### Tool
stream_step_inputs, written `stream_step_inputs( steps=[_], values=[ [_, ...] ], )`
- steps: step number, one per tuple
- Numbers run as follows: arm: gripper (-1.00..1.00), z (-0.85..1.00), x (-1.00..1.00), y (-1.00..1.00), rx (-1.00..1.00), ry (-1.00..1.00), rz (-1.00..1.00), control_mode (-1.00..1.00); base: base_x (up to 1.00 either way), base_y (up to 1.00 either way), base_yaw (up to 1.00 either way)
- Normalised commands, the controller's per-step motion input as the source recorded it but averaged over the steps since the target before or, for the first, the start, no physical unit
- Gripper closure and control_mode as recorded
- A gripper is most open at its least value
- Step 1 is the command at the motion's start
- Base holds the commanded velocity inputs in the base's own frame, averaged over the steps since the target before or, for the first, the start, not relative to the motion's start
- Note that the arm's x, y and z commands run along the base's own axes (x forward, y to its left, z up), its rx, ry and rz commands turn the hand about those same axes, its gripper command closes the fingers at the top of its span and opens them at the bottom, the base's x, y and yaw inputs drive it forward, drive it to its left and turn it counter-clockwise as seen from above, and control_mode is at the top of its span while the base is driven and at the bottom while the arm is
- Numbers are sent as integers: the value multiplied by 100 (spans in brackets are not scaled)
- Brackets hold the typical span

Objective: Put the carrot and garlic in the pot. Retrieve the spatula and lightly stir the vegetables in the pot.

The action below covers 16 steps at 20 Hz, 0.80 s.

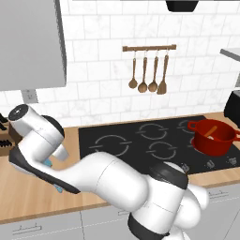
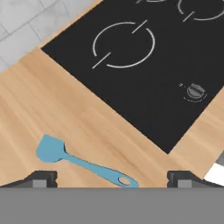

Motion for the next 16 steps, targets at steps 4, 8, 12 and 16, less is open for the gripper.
stream_step_inputs(
  steps=[4, 8, 12, 16],
  values=[
    [-100, 0, 0, -13, -10, 4, 91, -100, 0, 0, 0],
    [-100, -1, 8, -24, -9, 7, 86, -100, 0, 0, 0],
    [-100, -28, 37, -37, -18, 20, 78, -100, 0, 0, 0],
    [-100, -46, 39, -29, -25, 25, 80, -100, 0, 0, 0]
  ],
)
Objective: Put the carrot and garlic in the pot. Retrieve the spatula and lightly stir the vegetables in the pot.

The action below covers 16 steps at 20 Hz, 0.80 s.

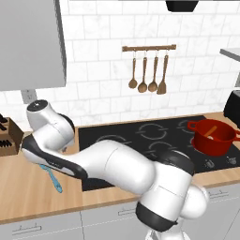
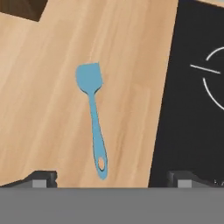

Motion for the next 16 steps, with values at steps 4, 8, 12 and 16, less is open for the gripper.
stream_step_inputs(
  steps=[4, 8, 12, 16],
  values=[
    [-100, -14, 19, -32, -25, 18, 78, -100, 0, 0, 0],
    [-100, 0, 10, -24, -31, 11, 79, -100, 0, 0, 0],
    [-100, 0, 5, -15, -34, 10, 81, -100, 0, 0, 0],
    [-100, 0, 0, -18, -27, 4, 84, -100, 0, 0, 0]
  ],
)
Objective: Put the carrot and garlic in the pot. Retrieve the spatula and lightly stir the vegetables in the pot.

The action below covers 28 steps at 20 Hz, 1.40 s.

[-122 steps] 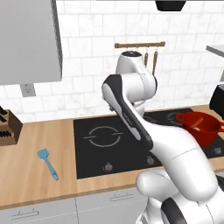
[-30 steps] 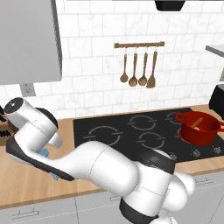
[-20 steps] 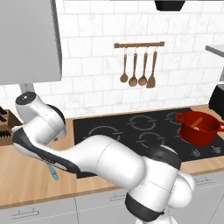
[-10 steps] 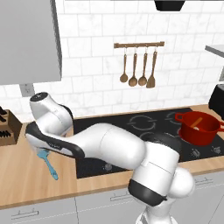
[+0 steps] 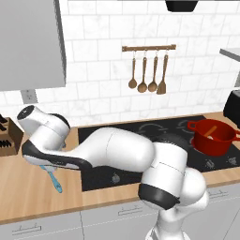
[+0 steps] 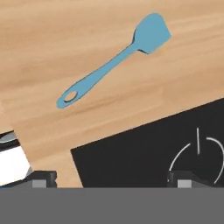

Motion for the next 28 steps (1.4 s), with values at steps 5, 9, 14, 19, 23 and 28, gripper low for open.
stream_step_inputs(
  steps=[5, 9, 14, 19, 23, 28],
  values=[
    [-100, 0, 12, -30, -3, 1, 84, -100, 0, 0, 0],
    [-100, 0, 7, -18, 0, 6, 84, -100, 0, 0, 0],
    [-100, -15, 0, -10, -3, 24, 83, -100, 0, 0, 0],
    [-100, -25, 0, -6, -13, 27, 85, -100, 0, 0, 0],
    [-100, -19, -8, -7, -16, 3, 80, -100, 0, 0, 0],
    [-100, -6, -21, -6, -12, -20, 33, -100, 0, 0, 0]
  ],
)
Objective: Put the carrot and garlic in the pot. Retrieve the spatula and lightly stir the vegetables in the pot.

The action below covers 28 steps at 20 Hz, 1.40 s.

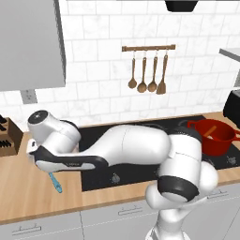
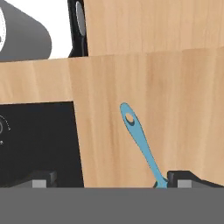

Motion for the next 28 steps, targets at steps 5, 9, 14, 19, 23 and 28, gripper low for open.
stream_step_inputs(
  steps=[5, 9, 14, 19, 23, 28],
  values=[
    [-100, -18, -5, 0, -1, -14, 0, -100, 0, 0, 0],
    [-100, -19, -6, 0, 0, 0, -8, -100, 0, 0, 0],
    [-100, -32, -25, 4, 0, 0, -3, -100, 0, 0, 0],
    [-100, -23, -10, 1, 0, 0, 0, -100, 0, 0, 0],
    [-100, -25, 0, 0, 0, 0, 0, -100, 0, 0, 0],
    [-100, -29, 0, 0, 0, 0, 0, -100, 0, 0, 0]
  ],
)
